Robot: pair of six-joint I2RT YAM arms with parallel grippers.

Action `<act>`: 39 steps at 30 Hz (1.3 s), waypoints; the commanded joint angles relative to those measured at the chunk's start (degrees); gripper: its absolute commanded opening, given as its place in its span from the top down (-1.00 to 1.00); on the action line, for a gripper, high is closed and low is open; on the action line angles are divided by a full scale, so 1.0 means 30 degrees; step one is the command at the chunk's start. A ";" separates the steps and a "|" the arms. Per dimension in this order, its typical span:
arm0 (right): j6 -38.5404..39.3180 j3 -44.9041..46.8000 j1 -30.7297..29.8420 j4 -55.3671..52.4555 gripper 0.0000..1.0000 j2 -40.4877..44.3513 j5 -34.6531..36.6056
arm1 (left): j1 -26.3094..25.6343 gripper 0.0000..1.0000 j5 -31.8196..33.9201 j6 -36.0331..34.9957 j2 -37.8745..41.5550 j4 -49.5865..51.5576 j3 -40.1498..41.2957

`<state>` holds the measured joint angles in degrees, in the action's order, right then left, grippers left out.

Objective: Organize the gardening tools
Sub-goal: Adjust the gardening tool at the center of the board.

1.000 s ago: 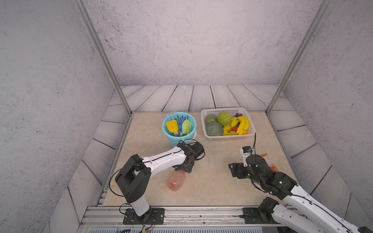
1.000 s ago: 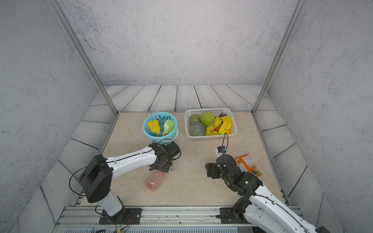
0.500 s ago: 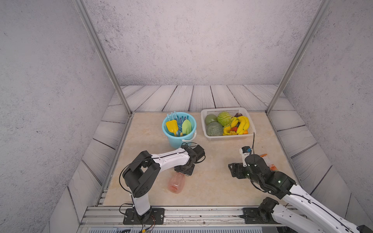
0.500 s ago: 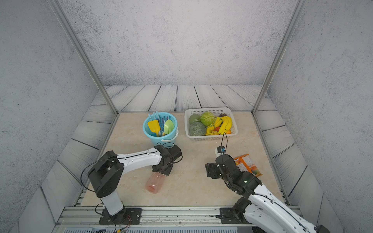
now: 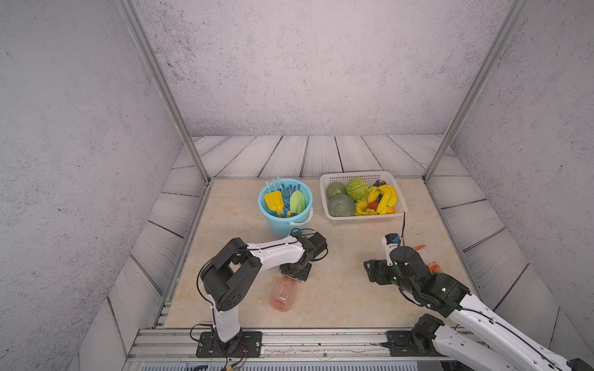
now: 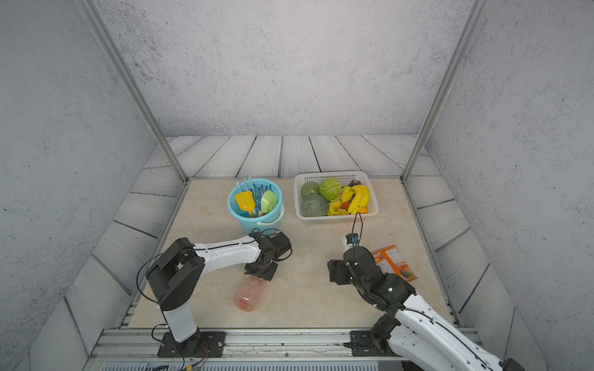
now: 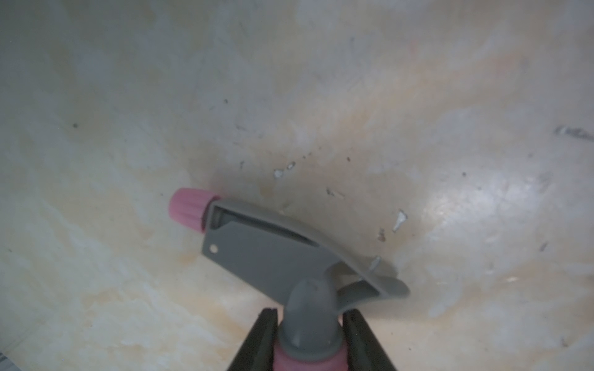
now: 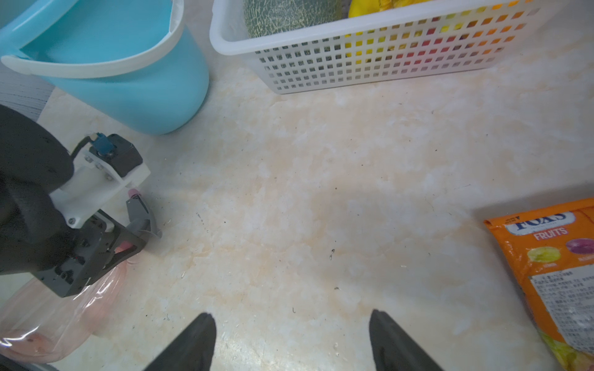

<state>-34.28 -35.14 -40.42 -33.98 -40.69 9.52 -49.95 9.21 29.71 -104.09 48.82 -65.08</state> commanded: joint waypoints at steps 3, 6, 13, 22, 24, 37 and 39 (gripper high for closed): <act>0.0150 -0.0472 0.0083 0.0039 -0.59 -0.0148 0.0577 | -0.0033 0.81 0.0107 -0.0383 0.0038 0.0578 -0.1074; 0.0190 -0.0701 0.0115 -0.0069 -0.59 -0.0235 0.0591 | -0.0048 0.88 0.0190 -0.0511 0.0542 0.0851 -0.1650; 0.0421 -0.1469 0.0174 -0.0349 -0.59 -0.0425 0.0581 | -0.0077 1.00 0.0254 -0.0559 0.2326 0.1088 -0.2447; 0.1076 -0.3591 0.0804 -0.0804 -0.59 -0.1928 -0.1352 | -0.0371 1.00 0.0584 -0.0471 0.5225 -0.0084 -0.2158; 0.1361 -0.4284 0.1068 -0.0911 -0.59 -0.2475 -0.2147 | -0.0495 1.00 0.0674 -0.0471 0.5902 -0.0669 -0.1907; 0.1848 -0.9338 0.1953 -0.1712 -0.42 -0.6304 -0.8667 | -0.1887 1.00 0.1868 -0.0710 1.0901 -0.5931 0.1697; 0.1871 -0.9867 0.1932 -0.1712 -0.39 -0.6976 -0.9716 | -0.2279 1.00 0.2199 -0.1057 1.1319 -0.6761 0.2101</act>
<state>-29.43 -62.59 -34.74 -37.95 -59.37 -12.47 -55.55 13.30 28.16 -71.83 34.17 -60.05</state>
